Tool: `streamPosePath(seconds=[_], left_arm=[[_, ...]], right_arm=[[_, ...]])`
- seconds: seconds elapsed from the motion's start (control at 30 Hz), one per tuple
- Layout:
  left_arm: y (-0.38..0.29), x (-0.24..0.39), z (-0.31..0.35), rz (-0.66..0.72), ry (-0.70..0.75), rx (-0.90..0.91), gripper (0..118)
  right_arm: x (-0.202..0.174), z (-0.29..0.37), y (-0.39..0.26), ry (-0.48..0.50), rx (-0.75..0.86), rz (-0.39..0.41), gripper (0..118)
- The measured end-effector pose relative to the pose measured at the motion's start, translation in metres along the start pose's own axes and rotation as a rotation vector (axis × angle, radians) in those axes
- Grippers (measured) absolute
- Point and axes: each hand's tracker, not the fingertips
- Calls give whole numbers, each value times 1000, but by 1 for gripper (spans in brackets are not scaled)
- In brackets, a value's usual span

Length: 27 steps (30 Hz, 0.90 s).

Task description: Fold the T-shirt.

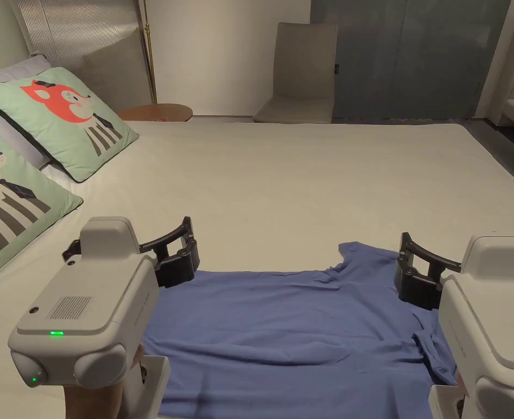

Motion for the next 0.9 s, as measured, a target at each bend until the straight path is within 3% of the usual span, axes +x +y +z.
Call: streamPosePath(seconds=[0.03,0.07,0.1,0.13,0.43,0.9], left_arm=[[-2,2,-2,-4,-3,-1,64],[-3,3,-4,-14,-6,-8,38],[-5,3,-6,-16,-16,-14,0],[-8,4,-10,-20,-27,-24,0],[-11,-6,-45,-18,-48,-123,0],[-55,-80,-233,29,-37,-667,0]], right_arm=[[-3,0,0,2,5,4,74],[-5,0,-1,1,16,11,49],[-5,-2,-2,-1,23,22,9],[-6,-4,-2,-2,22,31,1],[-10,-27,-10,31,11,27,1],[-14,-115,-17,58,-36,53,1]])
